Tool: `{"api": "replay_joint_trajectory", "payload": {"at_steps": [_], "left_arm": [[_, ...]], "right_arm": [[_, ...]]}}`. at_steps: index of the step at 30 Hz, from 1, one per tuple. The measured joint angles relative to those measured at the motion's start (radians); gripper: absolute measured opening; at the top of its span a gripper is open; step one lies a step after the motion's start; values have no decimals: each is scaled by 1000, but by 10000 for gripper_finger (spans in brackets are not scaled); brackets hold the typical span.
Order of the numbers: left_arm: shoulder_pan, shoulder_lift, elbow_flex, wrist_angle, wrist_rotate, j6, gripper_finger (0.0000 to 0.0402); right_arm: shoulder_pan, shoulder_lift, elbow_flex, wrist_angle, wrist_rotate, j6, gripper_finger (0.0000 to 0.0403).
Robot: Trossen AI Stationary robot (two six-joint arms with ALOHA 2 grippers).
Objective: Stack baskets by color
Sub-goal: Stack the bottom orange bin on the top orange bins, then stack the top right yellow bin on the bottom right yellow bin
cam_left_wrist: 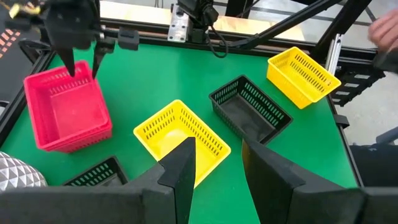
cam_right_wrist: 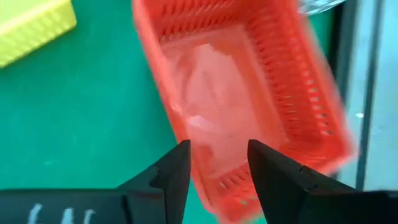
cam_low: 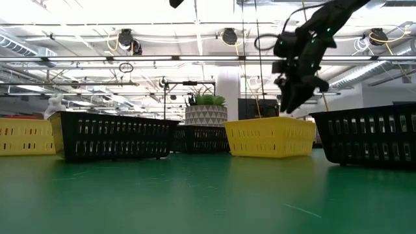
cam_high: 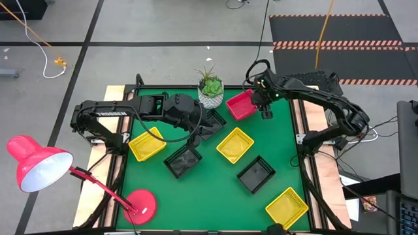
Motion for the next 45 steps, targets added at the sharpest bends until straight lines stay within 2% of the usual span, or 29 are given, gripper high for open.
{"api": "replay_joint_trajectory", "payload": {"at_steps": [7, 15, 22, 27, 31, 35, 39, 45], "left_arm": [[0, 0, 0, 1, -7, -1, 131], [0, 0, 0, 1, -61, -4, 131], [-2, 0, -1, 13, -112, -8, 131], [-8, 0, -73, 204, -119, 22, 131], [-7, 0, -125, 277, -119, 24, 131], [-7, 0, -201, 386, -121, 12, 131], [-25, 0, -294, 576, -122, 4, 131], [-41, 0, -442, 798, -122, -28, 131]], "right_arm": [[11, -104, 0, 28, -11, 197, 147], [53, -72, 0, 61, -6, 492, 130], [77, -77, -37, 94, -138, 682, 129], [116, -111, -152, 262, -216, 825, 129], [168, -160, -252, 402, -291, 877, 129], [224, -229, -335, 531, -291, 910, 130], [274, -290, -408, 683, -289, 973, 130], [347, -367, -426, 705, -287, 1026, 130]]}}
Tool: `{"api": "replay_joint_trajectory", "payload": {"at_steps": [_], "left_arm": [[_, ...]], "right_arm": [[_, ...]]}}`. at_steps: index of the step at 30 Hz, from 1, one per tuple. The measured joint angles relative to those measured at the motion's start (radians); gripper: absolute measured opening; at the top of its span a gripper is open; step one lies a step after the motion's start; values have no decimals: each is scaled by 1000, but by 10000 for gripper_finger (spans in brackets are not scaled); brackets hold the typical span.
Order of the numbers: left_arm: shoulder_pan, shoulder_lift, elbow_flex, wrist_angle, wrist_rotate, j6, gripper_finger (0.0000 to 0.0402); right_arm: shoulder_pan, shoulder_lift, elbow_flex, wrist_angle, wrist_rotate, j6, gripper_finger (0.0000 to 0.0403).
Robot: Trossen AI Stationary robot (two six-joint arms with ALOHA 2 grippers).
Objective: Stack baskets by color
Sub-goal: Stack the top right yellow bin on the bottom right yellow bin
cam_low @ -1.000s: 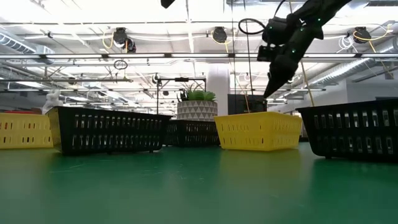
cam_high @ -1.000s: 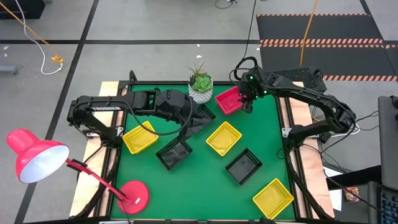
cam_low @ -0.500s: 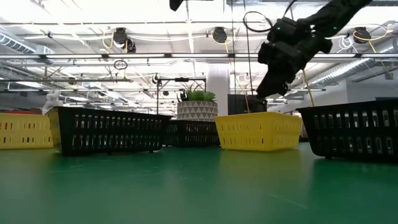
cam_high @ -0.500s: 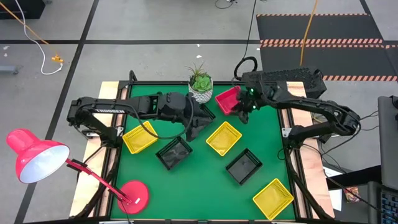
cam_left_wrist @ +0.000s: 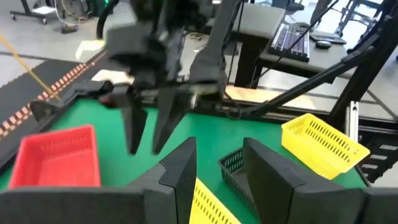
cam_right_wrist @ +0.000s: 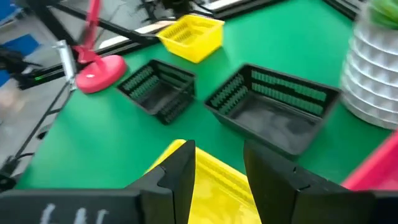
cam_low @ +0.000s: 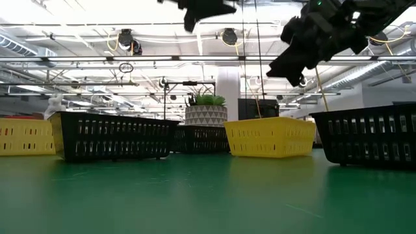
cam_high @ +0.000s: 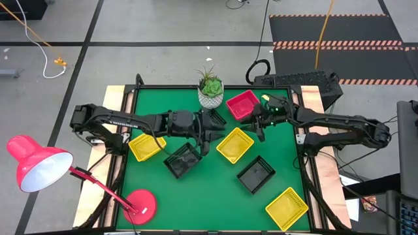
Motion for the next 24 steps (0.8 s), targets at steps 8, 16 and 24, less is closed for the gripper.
{"api": "replay_joint_trajectory", "payload": {"at_steps": [8, 16, 24], "left_arm": [[-20, -19, -144, 152, 0, -48, 131], [-24, -33, -245, 352, 2, -36, 131], [2, -36, -240, 324, 95, -85, 131]], "right_arm": [[86, -24, 0, 16, 79, 0, 130], [152, -21, 0, 50, 79, 21, 130], [206, -19, 0, 73, 82, 81, 130]]}}
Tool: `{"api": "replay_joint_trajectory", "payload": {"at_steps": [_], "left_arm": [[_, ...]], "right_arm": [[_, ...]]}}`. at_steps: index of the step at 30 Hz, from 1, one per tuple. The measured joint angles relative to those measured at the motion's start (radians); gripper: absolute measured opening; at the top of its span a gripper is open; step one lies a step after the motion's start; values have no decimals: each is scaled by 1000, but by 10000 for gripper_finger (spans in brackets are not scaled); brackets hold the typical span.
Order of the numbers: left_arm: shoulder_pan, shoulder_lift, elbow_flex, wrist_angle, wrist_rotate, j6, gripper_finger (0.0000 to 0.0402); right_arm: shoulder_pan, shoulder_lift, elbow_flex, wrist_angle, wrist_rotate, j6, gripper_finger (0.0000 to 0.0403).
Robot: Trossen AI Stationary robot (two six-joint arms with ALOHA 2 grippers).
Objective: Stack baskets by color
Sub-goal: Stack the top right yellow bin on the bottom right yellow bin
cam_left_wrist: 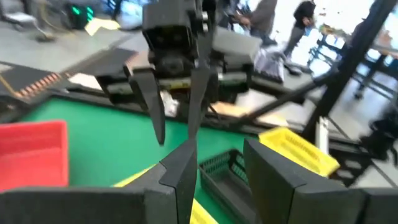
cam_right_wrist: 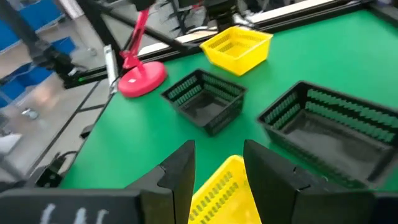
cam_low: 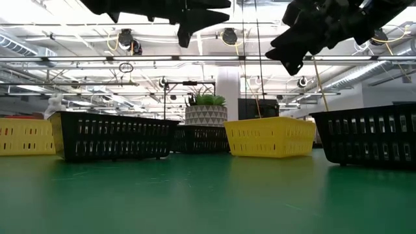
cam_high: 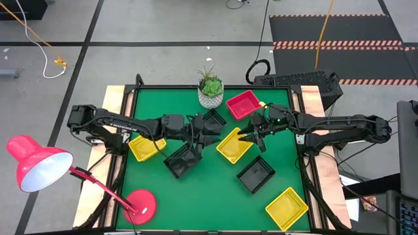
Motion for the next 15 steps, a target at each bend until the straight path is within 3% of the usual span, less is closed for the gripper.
{"api": "replay_joint_trajectory", "payload": {"at_steps": [15], "left_arm": [[-56, -3, 0, -15, 3, 127, 131]], "right_arm": [[62, 2, 0, -19, 0, -19, 130]]}}
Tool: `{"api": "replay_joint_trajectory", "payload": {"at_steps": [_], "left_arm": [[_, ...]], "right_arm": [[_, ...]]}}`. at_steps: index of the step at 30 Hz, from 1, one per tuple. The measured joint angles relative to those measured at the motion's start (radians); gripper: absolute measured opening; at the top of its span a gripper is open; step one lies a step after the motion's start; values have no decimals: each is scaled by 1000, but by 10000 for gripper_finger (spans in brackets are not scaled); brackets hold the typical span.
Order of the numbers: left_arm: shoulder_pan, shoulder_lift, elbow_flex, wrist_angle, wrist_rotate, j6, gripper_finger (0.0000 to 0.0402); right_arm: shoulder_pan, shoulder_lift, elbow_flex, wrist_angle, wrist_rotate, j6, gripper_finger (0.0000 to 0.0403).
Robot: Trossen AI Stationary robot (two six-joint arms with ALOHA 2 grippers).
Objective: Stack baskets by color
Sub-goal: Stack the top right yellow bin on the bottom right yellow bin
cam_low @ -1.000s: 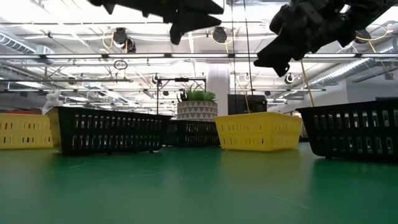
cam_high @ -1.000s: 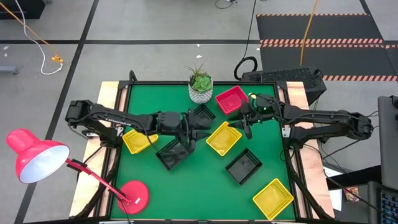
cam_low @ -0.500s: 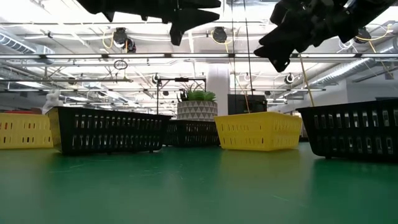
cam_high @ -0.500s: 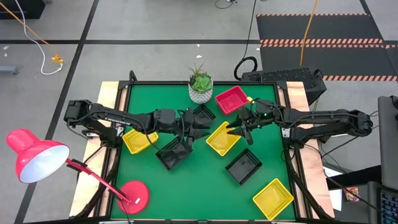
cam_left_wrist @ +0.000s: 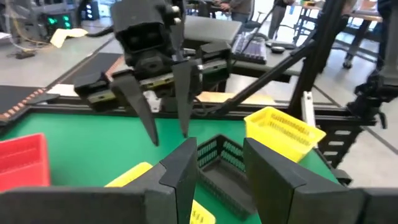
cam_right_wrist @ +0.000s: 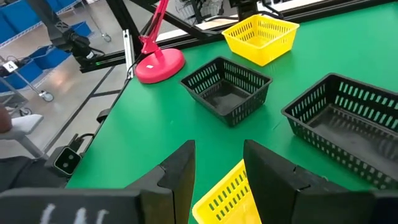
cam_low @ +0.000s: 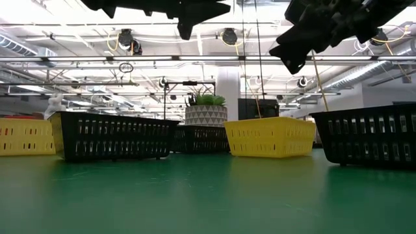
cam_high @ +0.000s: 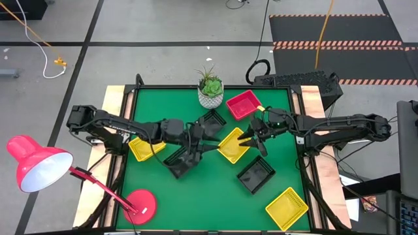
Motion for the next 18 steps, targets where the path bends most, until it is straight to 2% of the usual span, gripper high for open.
{"api": "replay_joint_trajectory", "payload": {"at_steps": [12, 18], "left_arm": [[17, 0, 0, 42, -6, -9, 131], [-4, 1, 0, 4, -19, -59, 131]], "right_arm": [[-1, 0, 0, -3, 1, -5, 130], [3, 0, 0, -3, 99, -3, 130]]}}
